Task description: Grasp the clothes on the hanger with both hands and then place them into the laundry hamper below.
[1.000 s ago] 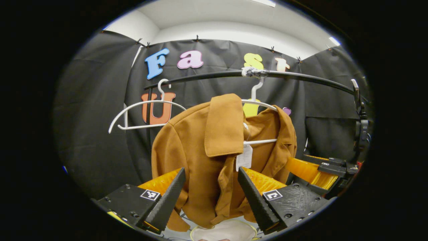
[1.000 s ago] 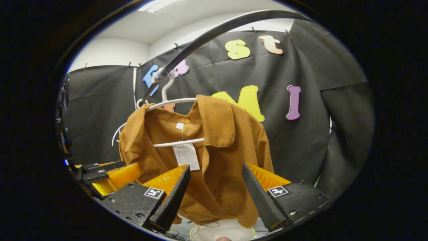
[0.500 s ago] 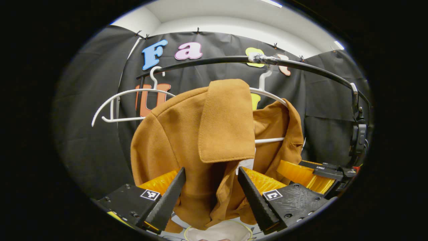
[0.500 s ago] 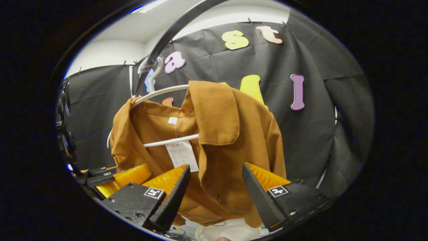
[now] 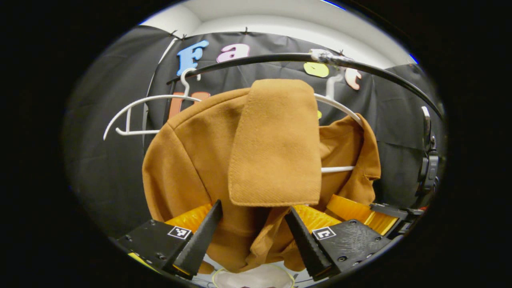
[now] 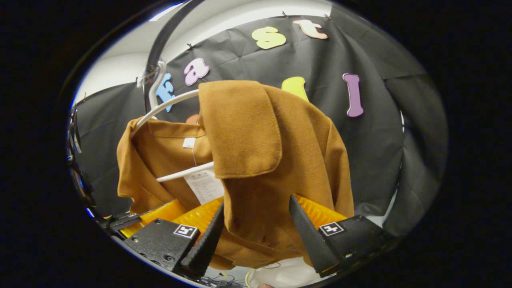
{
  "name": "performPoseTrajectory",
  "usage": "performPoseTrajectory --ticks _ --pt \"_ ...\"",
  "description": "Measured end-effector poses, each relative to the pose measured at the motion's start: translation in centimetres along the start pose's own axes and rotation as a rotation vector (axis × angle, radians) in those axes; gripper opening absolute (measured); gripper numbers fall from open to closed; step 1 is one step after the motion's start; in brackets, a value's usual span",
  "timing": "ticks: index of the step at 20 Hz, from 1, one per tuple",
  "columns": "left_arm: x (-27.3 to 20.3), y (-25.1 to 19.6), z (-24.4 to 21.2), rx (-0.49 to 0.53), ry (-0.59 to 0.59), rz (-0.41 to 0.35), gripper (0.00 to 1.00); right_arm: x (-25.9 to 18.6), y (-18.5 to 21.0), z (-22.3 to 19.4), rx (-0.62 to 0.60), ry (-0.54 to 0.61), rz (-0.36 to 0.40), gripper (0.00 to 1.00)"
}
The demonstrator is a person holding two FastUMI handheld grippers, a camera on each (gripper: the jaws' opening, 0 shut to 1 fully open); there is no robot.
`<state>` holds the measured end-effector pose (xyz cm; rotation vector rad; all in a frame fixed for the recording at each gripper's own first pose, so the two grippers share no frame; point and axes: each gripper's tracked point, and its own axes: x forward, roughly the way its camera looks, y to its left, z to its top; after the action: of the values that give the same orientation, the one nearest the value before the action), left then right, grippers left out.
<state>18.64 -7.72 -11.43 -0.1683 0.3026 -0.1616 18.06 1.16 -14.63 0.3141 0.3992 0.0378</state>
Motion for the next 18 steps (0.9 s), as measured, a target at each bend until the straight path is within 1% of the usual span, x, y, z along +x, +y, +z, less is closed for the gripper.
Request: performPoseTrajectory --ticks 1,2,3,4,5,6,7,8,10,11,12,14,15,16,17,18 --pt "0.2 0.4 0.0 -0.012 0.000 0.018 0.86 0.3 0.0 0.0 0.006 0.005 0.000 0.95" --pt "0.4 0.7 0.2 -0.022 -0.001 0.034 1.00 0.6 0.1 0.2 0.012 0.004 0.001 0.95" --pt "0.7 0.7 0.4 -0.032 -0.005 0.046 1.00 0.9 0.2 0.4 0.017 0.001 0.001 0.94" --pt "1.0 0.8 0.5 -0.041 -0.009 0.053 0.84 0.9 0.2 0.3 0.022 -0.002 -0.002 0.93" --pt "1.1 0.8 0.7 -0.044 -0.014 0.060 1.00 1.2 0.2 0.4 0.023 -0.003 -0.004 0.88" --pt "1.3 1.1 0.7 -0.045 -0.012 0.068 0.93 1.2 0.3 0.4 0.023 -0.006 -0.009 0.85" --pt "1.3 1.2 0.7 -0.051 -0.016 0.077 0.90 1.5 0.3 0.6 0.025 -0.010 -0.015 0.87" --pt "1.5 1.3 0.7 -0.060 -0.018 0.080 0.87 1.7 0.3 0.8 0.029 -0.008 -0.016 0.82" --pt "1.6 1.4 0.5 -0.071 -0.013 0.087 0.81 2.6 0.5 0.6 0.029 0.007 -0.012 0.78" --pt "1.3 1.4 0.5 -0.068 -0.014 0.089 0.71 2.7 0.5 0.3 0.030 0.017 -0.010 0.70" --pt "1.1 1.8 0.4 -0.061 -0.017 0.096 0.61 2.7 0.2 0.0 0.031 0.027 -0.011 0.55" --pt "1.0 2.6 0.4 -0.056 -0.021 0.106 0.41 2.7 -0.6 -0.5 0.042 0.041 -0.020 0.40" --pt "0.8 2.5 0.5 -0.062 -0.020 0.088 0.31 2.6 -0.9 -0.4 0.053 0.044 -0.019 0.30" --pt "0.7 2.3 0.5 -0.070 -0.019 0.069 0.21 2.4 -1.4 -0.2 0.061 0.042 -0.027 0.26" --pt "0.1 3.0 0.5 -0.077 -0.016 0.092 0.20 2.2 -2.0 0.1 0.066 0.035 -0.036 0.22" --pt "-0.3 3.1 0.7 -0.088 -0.021 0.093 0.14 1.8 -2.3 0.3 0.074 0.032 -0.029 0.18"
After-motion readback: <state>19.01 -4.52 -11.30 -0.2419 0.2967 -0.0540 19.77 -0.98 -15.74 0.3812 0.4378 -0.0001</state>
